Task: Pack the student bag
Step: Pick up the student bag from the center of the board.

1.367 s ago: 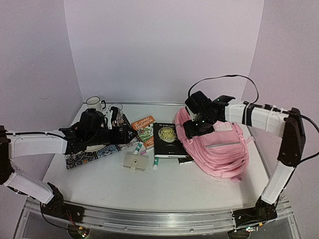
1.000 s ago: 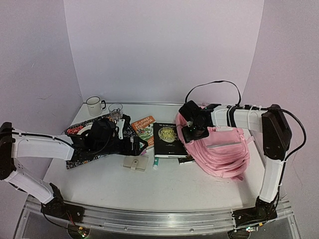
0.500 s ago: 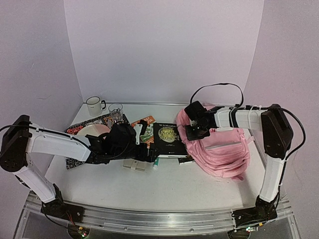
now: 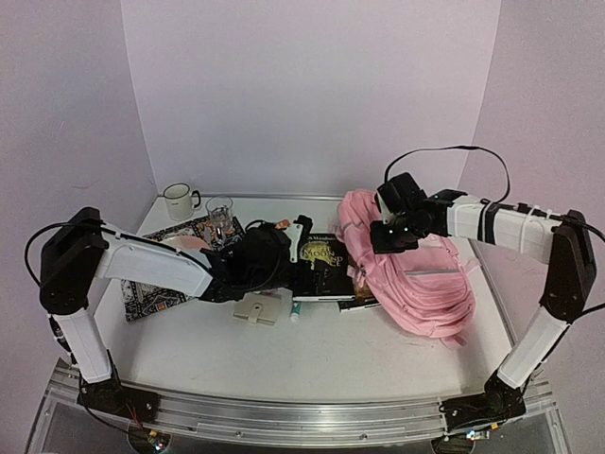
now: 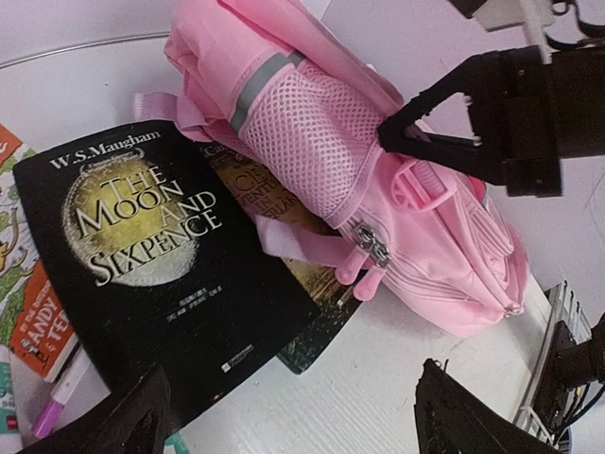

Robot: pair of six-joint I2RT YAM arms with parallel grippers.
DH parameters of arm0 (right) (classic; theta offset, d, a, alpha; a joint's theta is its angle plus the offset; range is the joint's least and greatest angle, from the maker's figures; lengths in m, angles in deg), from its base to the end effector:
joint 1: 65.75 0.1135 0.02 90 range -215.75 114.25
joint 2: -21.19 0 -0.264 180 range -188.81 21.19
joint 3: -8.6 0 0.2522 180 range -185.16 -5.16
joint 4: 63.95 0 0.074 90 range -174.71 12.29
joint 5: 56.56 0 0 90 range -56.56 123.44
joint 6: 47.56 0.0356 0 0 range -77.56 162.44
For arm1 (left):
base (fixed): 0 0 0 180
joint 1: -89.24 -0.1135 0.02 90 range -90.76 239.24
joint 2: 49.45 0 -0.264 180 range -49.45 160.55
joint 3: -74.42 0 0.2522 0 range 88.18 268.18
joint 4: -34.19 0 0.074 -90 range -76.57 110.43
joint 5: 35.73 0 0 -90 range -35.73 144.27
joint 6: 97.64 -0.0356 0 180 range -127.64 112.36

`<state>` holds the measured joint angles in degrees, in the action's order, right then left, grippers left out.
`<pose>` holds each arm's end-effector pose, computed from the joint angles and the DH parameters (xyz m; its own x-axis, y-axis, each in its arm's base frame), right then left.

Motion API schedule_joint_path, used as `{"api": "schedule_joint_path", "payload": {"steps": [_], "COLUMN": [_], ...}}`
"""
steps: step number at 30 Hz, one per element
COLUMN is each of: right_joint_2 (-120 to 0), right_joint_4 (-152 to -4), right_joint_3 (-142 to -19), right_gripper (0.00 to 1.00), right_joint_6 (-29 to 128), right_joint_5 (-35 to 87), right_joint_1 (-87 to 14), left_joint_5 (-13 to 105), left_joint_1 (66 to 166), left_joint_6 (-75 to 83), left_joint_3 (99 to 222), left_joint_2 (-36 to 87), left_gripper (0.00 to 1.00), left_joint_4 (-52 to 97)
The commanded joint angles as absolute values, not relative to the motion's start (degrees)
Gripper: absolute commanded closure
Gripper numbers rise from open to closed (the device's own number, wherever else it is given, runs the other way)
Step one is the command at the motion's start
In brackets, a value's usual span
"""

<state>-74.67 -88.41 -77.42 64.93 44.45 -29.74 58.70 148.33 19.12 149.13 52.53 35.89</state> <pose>0.3158 0.2211 0.2716 -0.5931 0.0331 -0.8044 -0.2409 0.9461 0.2166 0.2067 -0.3398 0.2089 -0.5670 0.0731 -0.8205 0.6320 0.6774 -0.3764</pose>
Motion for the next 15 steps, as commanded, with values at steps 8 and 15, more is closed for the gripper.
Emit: {"api": "schedule_joint_path", "payload": {"steps": [8,15], "right_joint_2": [-64.7,-63.3], "right_joint_4": [-83.7,-82.6], "right_joint_3": [-75.5,-75.0], "right_gripper": [1.00,1.00], "right_joint_6": [71.5,66.2], "right_joint_5": [40.0,35.7], "right_joint_1": [-29.4,-28.4], "left_joint_5": [50.4,49.4], "left_joint_1": [148.7,147.7], "left_joint_6": [17.6,21.2], "left_joint_3": [160.7,162.2], "left_joint_2": [63.2,62.0], "left_gripper": [0.26,0.23], "left_joint_4": [43.1,44.5]}}
